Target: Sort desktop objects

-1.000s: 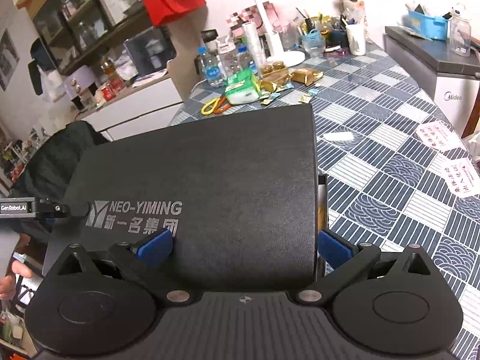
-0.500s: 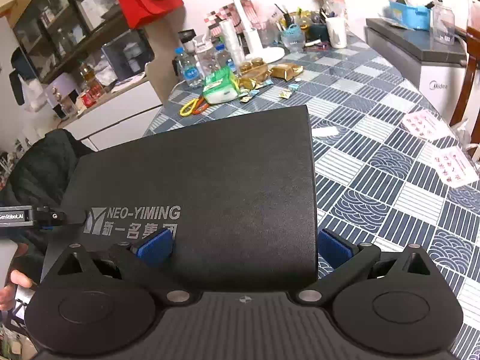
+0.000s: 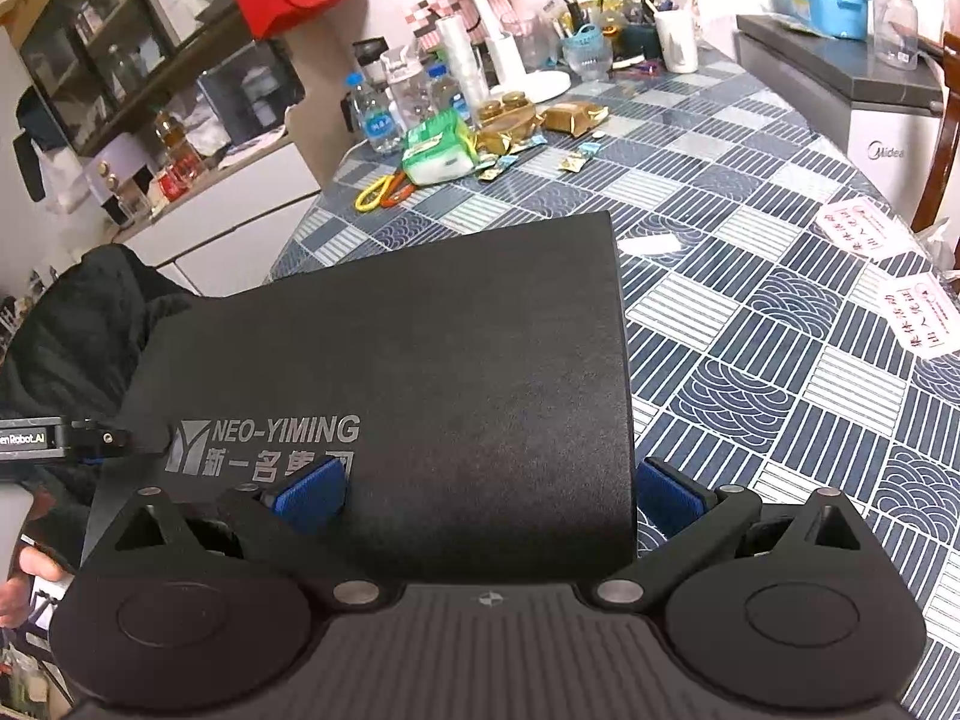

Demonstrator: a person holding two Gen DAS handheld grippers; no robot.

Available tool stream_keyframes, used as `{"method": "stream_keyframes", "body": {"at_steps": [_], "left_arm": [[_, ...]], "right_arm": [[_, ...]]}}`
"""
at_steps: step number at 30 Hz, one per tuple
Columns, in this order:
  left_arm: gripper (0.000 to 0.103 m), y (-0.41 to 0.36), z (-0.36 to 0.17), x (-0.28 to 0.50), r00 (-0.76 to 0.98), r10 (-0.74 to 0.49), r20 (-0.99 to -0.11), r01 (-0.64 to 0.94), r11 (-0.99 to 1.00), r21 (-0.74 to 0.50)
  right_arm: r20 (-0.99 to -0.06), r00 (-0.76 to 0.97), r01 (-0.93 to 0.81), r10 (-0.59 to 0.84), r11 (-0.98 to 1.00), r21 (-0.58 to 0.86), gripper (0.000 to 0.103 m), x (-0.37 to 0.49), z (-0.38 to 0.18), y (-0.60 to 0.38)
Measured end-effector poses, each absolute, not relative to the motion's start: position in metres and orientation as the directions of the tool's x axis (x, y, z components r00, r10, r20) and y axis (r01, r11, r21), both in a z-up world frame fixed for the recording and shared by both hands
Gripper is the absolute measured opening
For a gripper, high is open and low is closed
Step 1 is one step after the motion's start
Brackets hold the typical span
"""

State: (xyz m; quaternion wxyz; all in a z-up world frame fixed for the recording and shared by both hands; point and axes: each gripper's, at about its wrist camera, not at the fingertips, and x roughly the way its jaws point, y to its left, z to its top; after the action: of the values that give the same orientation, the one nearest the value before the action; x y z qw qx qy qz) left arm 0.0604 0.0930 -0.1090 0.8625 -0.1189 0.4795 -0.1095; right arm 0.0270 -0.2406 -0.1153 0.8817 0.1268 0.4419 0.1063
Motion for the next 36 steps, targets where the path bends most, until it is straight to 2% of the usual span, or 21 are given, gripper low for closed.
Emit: {"method": "stream_keyframes", "body": {"at_steps": [36], "left_arm": [[0.103,0.092,-0.123,0.067,0.499,-0.287,-0.818,0.053,0.952,-0.301]], "right_arm": [[-0.778,0.548,-0.067,0.306,0.944,0.324,0.103,0.029,-0.13,-0.241]]}}
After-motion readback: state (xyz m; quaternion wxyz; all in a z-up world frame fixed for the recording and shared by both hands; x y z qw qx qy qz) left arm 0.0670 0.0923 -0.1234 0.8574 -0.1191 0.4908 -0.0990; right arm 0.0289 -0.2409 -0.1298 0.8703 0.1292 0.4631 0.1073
